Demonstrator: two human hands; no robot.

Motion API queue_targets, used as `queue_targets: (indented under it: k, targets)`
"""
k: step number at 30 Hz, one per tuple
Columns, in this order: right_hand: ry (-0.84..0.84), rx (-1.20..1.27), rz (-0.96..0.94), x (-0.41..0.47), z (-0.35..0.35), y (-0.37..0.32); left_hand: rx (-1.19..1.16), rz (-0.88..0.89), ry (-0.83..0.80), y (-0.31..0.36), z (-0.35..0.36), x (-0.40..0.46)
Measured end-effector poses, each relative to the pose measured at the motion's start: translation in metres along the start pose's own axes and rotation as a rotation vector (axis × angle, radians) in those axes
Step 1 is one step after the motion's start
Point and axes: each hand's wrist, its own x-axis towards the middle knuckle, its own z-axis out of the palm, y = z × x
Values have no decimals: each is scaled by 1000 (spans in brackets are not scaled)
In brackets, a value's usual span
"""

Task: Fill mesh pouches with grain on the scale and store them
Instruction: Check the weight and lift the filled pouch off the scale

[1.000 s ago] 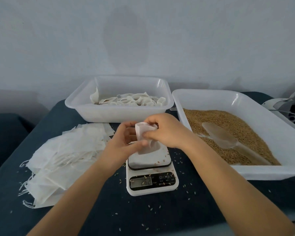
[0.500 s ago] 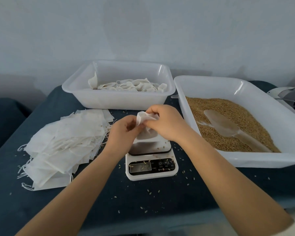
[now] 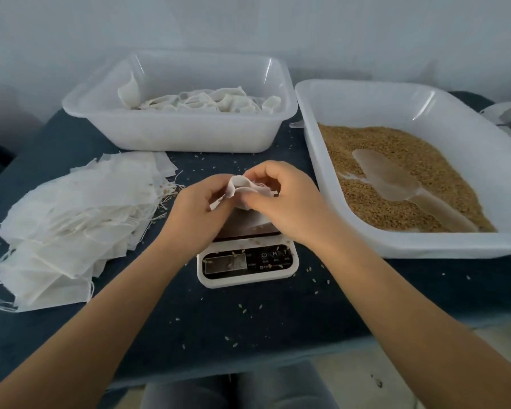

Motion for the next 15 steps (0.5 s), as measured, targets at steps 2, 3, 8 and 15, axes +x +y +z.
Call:
queue_targets:
  k: [2,3,8,15]
  targets:
    - [-27,24,24,-2,-1,3,29,13,-21,1,1,-4]
    - [-33,38,23,-4,-2,1,49,38,-25,4,0,-6]
    - [-42,167,17,-10,-2,-3,94,83,-38,3,-1,-10]
    - [-21,223,-13,-13,-16,-14,85,77,-26,-1,-3,-13]
